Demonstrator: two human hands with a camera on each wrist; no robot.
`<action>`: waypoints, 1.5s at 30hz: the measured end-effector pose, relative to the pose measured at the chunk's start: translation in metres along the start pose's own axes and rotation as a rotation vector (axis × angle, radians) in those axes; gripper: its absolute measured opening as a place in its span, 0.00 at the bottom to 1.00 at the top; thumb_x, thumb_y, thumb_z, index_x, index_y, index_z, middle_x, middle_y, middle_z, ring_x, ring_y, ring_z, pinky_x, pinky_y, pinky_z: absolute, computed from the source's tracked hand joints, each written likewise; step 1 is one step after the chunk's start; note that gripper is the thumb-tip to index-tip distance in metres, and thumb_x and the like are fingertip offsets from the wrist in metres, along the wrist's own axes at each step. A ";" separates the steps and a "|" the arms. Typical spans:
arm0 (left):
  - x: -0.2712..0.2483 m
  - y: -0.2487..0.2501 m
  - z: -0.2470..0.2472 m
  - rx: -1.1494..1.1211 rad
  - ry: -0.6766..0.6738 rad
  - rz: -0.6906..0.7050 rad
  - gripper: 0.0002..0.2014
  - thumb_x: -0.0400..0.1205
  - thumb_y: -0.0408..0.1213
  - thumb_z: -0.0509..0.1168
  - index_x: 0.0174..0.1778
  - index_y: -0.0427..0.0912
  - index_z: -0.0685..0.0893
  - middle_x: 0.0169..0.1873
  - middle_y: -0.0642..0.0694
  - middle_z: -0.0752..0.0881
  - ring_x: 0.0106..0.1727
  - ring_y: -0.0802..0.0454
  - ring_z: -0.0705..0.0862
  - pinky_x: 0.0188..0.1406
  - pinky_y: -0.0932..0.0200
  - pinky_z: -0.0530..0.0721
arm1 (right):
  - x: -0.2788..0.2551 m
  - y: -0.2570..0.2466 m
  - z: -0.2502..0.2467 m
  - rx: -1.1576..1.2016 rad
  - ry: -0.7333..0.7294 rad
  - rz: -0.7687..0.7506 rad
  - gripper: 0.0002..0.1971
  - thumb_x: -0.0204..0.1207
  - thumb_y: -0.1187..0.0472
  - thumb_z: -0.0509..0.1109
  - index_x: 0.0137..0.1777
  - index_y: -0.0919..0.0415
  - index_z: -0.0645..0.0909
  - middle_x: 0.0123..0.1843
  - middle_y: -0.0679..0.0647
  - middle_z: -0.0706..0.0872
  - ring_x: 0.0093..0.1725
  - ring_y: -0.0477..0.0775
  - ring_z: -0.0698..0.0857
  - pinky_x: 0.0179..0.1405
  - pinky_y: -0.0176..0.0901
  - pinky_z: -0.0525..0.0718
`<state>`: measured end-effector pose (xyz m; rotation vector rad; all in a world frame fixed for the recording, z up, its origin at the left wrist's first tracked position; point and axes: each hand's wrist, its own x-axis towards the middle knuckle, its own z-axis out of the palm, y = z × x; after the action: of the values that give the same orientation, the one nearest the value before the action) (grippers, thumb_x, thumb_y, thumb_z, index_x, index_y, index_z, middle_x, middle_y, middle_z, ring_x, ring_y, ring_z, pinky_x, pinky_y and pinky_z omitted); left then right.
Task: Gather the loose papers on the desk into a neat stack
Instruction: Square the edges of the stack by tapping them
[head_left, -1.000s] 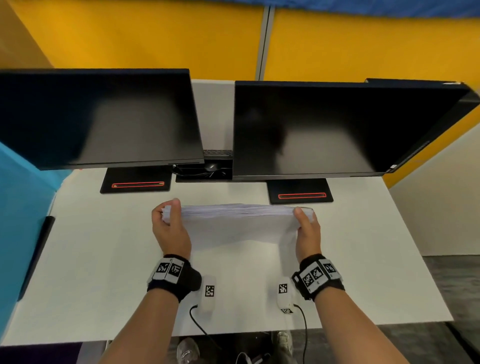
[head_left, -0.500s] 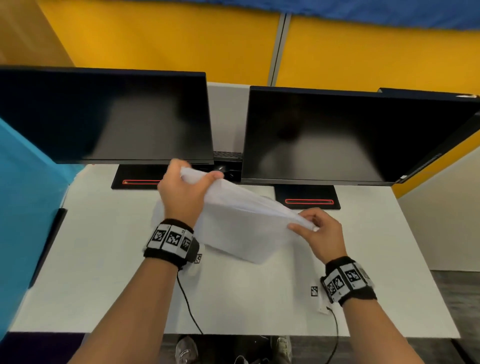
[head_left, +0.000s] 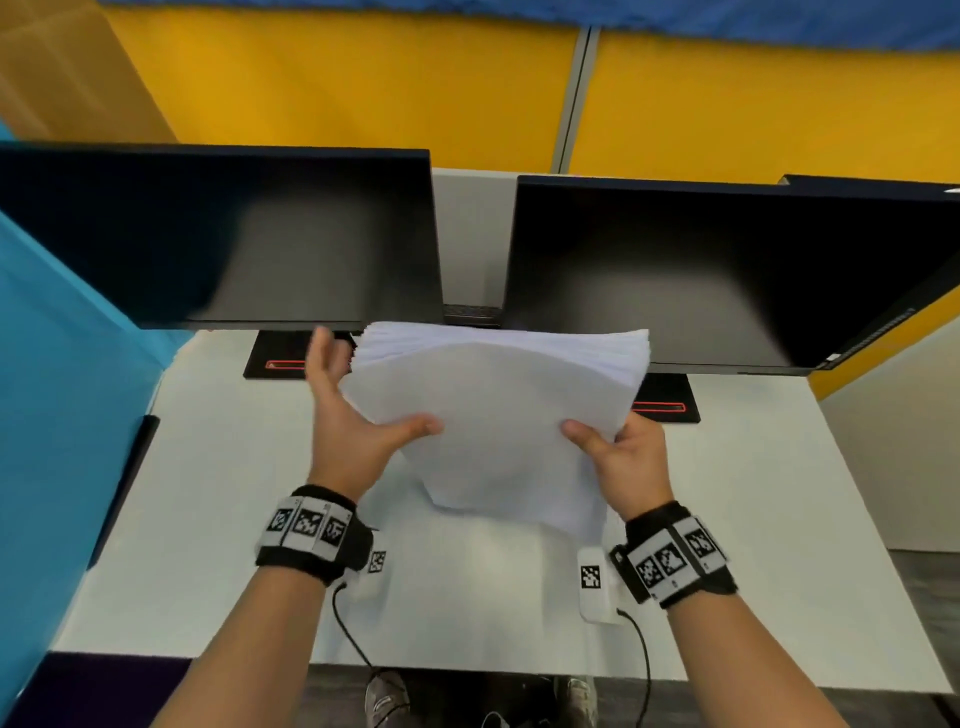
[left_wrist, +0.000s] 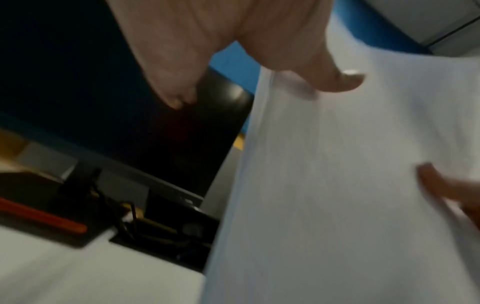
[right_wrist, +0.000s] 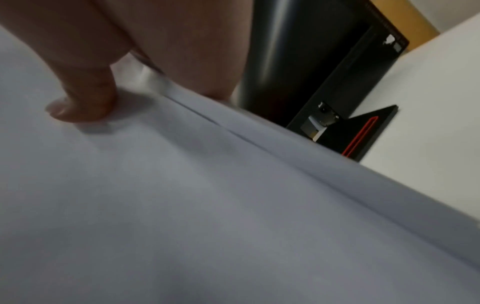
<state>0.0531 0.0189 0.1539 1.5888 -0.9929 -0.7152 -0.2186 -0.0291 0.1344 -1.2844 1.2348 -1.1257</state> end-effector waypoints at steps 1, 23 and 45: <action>-0.004 -0.002 0.008 -0.068 -0.090 -0.027 0.55 0.50 0.41 0.89 0.75 0.44 0.71 0.67 0.45 0.82 0.69 0.55 0.81 0.66 0.51 0.83 | 0.000 0.003 0.001 0.003 -0.009 -0.017 0.15 0.69 0.72 0.79 0.42 0.48 0.90 0.40 0.41 0.94 0.42 0.42 0.92 0.45 0.39 0.88; -0.005 -0.076 0.061 0.087 -0.253 -0.162 0.19 0.68 0.35 0.82 0.40 0.60 0.81 0.32 0.84 0.82 0.38 0.84 0.80 0.34 0.86 0.74 | 0.009 0.058 0.003 -0.095 -0.050 0.259 0.17 0.67 0.64 0.83 0.50 0.44 0.85 0.50 0.38 0.91 0.56 0.45 0.89 0.69 0.54 0.81; -0.088 -0.119 0.050 0.331 -0.249 -0.388 0.23 0.90 0.52 0.44 0.67 0.41 0.74 0.53 0.55 0.79 0.54 0.57 0.81 0.58 0.64 0.69 | -0.035 0.139 0.006 -0.479 -0.157 0.541 0.29 0.84 0.47 0.62 0.80 0.63 0.68 0.78 0.58 0.76 0.76 0.58 0.75 0.79 0.53 0.70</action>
<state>-0.0026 0.0821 0.0221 2.0500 -1.0302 -1.0770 -0.2253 0.0070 -0.0047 -1.2354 1.6594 -0.3439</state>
